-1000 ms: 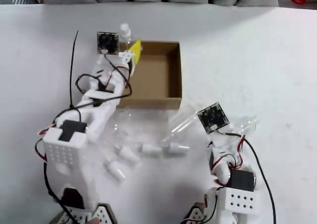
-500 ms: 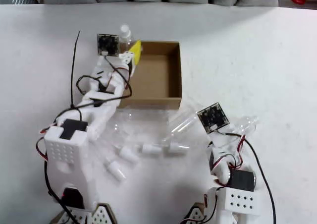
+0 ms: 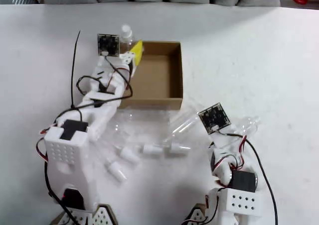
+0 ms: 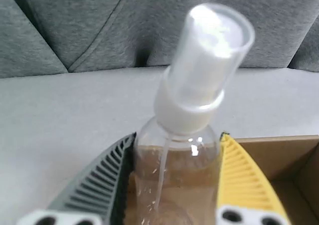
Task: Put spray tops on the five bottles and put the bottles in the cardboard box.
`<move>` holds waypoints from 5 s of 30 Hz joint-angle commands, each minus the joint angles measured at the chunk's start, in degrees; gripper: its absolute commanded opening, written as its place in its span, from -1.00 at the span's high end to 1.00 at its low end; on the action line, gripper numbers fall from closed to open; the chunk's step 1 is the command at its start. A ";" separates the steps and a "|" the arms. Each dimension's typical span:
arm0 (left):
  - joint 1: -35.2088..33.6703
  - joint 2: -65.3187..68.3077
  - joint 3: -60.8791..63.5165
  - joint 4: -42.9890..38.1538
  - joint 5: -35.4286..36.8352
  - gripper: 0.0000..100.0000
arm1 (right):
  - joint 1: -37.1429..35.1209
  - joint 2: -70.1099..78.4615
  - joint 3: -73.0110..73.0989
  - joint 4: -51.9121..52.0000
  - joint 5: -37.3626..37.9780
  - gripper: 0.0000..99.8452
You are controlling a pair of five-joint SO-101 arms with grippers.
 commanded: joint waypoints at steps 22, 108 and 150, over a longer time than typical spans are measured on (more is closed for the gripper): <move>-0.40 -9.98 1.76 3.43 -0.09 0.49 | 1.19 0.57 1.41 -0.04 0.70 0.97; -1.71 -59.65 45.80 5.36 -0.53 0.33 | 1.19 0.57 1.76 -0.04 3.43 0.97; -7.25 -133.49 48.79 100.84 -3.60 0.96 | 1.19 0.57 1.85 0.31 3.43 0.97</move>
